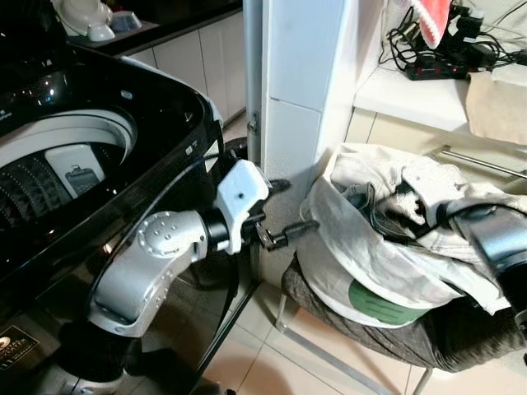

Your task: Clothes washing

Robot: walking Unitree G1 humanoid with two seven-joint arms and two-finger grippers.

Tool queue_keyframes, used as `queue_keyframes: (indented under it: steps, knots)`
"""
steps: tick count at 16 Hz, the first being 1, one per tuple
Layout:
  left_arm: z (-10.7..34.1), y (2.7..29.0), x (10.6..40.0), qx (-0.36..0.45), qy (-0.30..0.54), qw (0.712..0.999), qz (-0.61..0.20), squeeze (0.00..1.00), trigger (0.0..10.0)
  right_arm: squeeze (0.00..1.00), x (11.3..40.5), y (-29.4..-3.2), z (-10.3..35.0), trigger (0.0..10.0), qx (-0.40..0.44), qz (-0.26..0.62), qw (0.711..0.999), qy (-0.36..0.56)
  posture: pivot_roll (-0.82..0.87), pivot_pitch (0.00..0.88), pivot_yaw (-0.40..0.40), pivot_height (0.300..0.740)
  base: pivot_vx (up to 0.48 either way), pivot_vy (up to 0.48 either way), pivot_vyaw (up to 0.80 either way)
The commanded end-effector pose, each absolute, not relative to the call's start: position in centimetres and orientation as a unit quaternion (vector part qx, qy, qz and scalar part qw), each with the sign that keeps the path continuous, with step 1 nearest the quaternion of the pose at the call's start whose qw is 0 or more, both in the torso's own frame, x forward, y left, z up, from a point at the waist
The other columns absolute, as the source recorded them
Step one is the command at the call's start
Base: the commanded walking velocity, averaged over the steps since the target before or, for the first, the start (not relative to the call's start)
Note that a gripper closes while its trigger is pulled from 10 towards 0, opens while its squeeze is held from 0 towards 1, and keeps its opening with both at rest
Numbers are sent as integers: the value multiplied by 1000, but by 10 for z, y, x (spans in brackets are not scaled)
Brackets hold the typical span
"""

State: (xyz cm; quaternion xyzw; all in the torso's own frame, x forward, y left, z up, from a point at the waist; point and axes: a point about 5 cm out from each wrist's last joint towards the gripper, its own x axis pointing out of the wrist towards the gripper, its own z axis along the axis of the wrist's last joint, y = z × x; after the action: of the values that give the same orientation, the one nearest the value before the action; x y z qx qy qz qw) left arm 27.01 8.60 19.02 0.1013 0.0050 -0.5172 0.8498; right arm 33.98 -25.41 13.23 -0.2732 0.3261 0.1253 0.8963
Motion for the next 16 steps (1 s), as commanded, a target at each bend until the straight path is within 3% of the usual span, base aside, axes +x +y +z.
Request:
queue_keyframes:
  steps: [1,5,7,8,9,10,16]
  knots:
    - [193,84,266,107,7,846,-522,0,10000,0,335,-251,118,10000,-243,156,894,344,-33,0,34,740,0,0,0]
    - [194,83,260,104,10,841,-531,0,10000,0,335,-253,109,10000,-237,157,897,338,-25,0,31,740,0,0,0]
    - [192,81,258,103,16,840,-533,0,10000,0,334,-262,102,10000,-280,141,883,348,-26,0,32,740,0,0,0]
    - [192,81,257,103,17,840,-533,0,10000,0,334,-268,101,5922,-299,128,881,344,-27,0,34,740,0,0,0]
    - [192,80,257,102,18,840,-533,0,10000,0,334,-271,101,4196,-307,120,881,340,-27,0,34,740,0,0,0]
    - [192,80,256,102,18,839,-533,0,10000,0,333,-273,100,0,-304,118,882,339,-26,0,34,740,0,0,0]
    - [193,80,258,93,16,848,-522,0,10000,0,336,-273,101,0,-307,116,887,324,-29,0,38,740,0,0,0]
